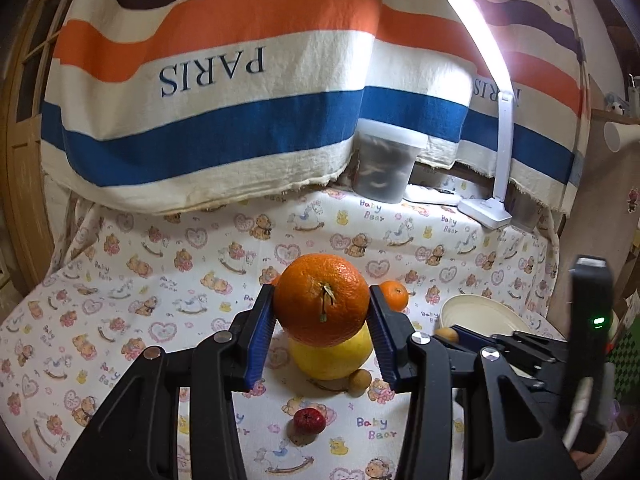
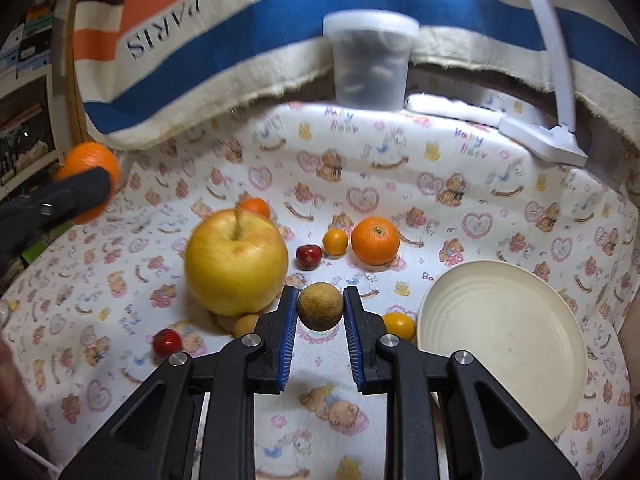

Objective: Organize fruits
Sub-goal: 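Grasp a small brown round fruit with the right tool while the left tool holds the orange, then carry both fruits over the plate and open both tools to release them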

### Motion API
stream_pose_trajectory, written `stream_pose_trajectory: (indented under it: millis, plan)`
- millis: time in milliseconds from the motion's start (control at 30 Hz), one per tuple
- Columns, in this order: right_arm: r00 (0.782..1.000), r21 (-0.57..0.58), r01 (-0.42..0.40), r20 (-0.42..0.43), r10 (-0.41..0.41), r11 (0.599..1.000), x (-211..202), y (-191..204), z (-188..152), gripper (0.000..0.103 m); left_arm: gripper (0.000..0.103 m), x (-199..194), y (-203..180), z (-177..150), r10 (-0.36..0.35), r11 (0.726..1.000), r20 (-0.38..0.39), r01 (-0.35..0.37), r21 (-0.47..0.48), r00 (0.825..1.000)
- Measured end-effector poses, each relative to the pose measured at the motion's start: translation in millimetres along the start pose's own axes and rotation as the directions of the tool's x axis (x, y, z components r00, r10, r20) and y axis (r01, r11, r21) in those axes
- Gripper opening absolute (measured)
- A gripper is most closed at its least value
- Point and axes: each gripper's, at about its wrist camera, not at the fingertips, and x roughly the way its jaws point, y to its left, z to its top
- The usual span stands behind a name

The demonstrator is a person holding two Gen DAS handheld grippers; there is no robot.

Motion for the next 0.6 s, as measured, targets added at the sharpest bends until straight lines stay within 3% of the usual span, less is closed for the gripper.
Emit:
stream_pose_trajectory:
  millis: [267,367,533,600]
  plan:
    - [0.996,0.036,-0.021,0.087,0.018,0.999,-45.7,-20.6,-3.3,0.024,0.044,-10.3,-14.1,-1.8,-0.024,0.998,0.055,0.021,0.052,0.998]
    - [0.994,0.049,-0.021,0.11,0.016,0.999,-59.9,-33.7,-3.5,0.024,0.044,-16.8,-25.3,-3.9,-0.009,0.996,0.111,0.0,0.087,0.994]
    - [0.985,0.067,0.005,0.169,-0.016,0.998,-86.8,-60.2,-1.4,0.024,0.044,-39.2,-43.8,5.0,-0.098,0.992,0.163,0.082,0.1,0.982]
    - [0.978,0.084,0.016,0.205,-0.033,0.996,-97.8,-73.4,1.6,0.024,0.044,-44.8,-59.4,11.4,-0.114,0.984,0.17,0.089,0.152,0.979]
